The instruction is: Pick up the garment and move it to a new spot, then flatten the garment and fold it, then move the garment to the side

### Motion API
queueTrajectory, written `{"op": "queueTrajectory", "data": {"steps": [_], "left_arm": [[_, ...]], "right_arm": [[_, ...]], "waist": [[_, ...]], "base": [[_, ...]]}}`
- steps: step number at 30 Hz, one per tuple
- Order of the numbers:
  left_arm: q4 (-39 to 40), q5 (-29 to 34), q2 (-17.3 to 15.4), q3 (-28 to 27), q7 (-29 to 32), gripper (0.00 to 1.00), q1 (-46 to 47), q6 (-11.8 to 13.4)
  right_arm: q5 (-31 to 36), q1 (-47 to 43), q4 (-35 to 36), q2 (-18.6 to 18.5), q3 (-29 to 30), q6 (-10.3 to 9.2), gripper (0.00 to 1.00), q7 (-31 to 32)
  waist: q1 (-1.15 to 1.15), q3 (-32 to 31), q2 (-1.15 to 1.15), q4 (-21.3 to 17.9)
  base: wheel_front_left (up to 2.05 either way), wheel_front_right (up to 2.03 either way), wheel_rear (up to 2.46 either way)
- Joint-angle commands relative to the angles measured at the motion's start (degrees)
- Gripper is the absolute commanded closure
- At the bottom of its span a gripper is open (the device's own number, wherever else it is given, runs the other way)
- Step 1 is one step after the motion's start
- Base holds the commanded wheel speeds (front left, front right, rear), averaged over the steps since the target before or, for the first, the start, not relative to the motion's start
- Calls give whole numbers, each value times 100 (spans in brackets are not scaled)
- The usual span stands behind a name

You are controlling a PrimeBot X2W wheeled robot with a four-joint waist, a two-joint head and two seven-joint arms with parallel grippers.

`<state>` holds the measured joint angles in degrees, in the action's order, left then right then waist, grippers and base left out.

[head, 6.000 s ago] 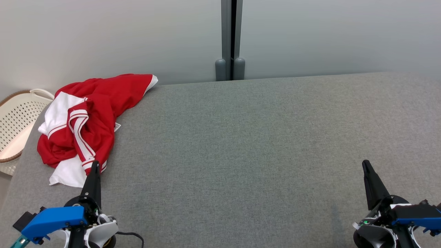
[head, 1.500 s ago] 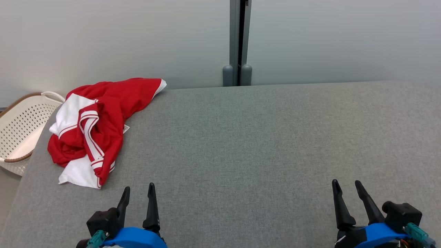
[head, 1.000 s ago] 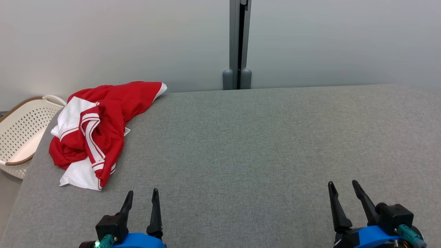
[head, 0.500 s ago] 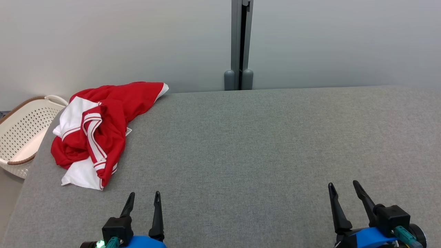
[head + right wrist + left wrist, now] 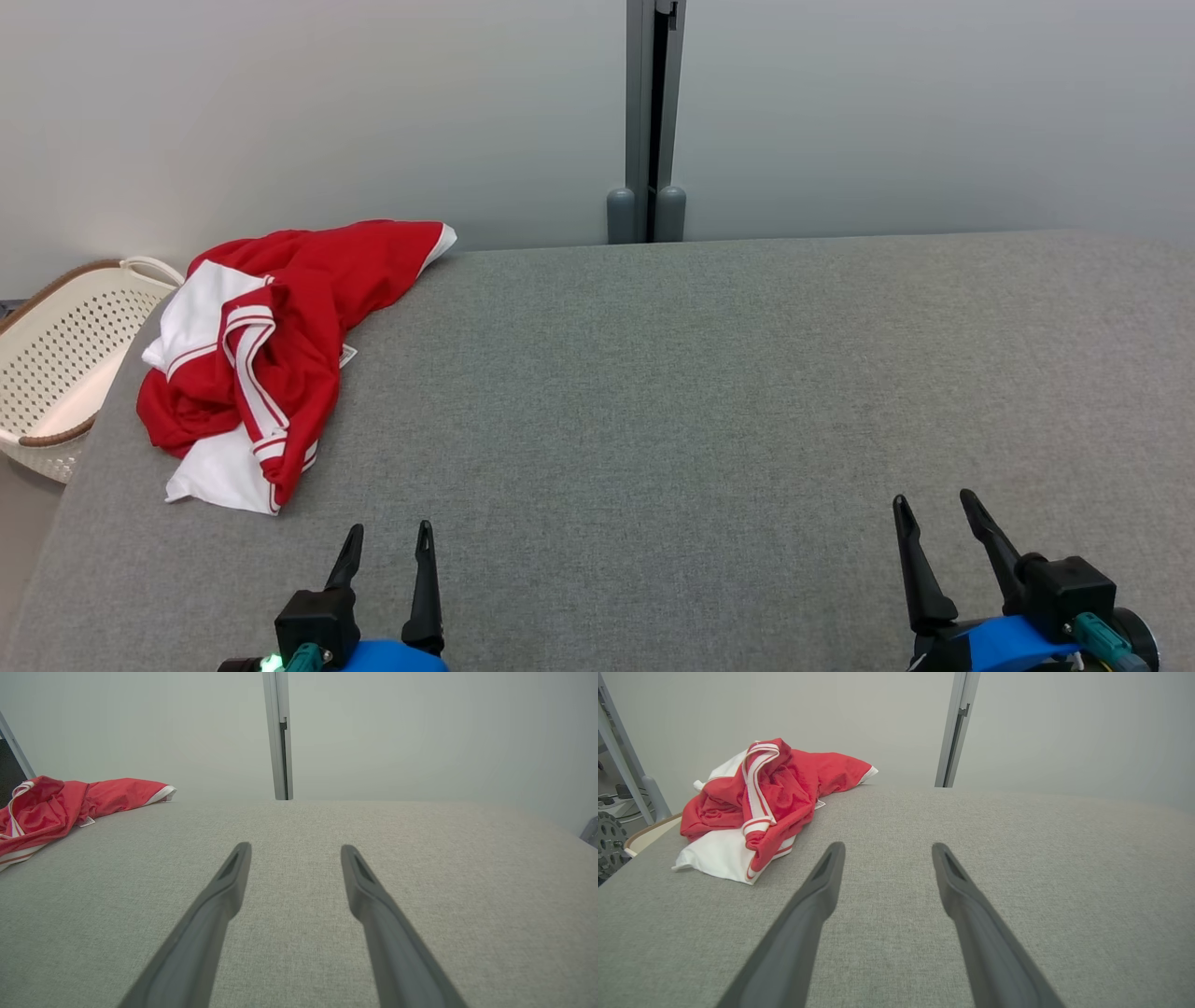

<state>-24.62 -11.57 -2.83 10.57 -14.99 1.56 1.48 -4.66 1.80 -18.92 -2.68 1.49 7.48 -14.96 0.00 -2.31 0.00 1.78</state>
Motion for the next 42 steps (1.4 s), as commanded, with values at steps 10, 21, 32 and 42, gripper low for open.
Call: {"op": "queueTrajectory", "data": {"steps": [10, 21, 32, 42], "left_arm": [[-33, 38, -13, 13, -29, 0, 115, 18], [21, 79, -82, -62, -28, 0, 171, 30], [80, 40, -124, -157, -25, 0, 89, 30], [96, -7, -128, -160, -24, 0, 202, -43]], "right_arm": [[-10, -36, 103, -35, 2, 3, 0, -35], [-117, -4, 160, -32, -31, 3, 0, -33], [-195, 82, 114, -35, -115, 2, 0, -33], [-86, 160, 120, -34, -99, 3, 0, -33]], "waist": [[0, 22, 0, 402], [0, 26, 0, 1624], [0, 8, 0, 2389], [0, 119, 0, 2349]], "base": [[0, 0, 0], [0, 0, 0], [0, 0, 0], [0, 0, 0]]}}
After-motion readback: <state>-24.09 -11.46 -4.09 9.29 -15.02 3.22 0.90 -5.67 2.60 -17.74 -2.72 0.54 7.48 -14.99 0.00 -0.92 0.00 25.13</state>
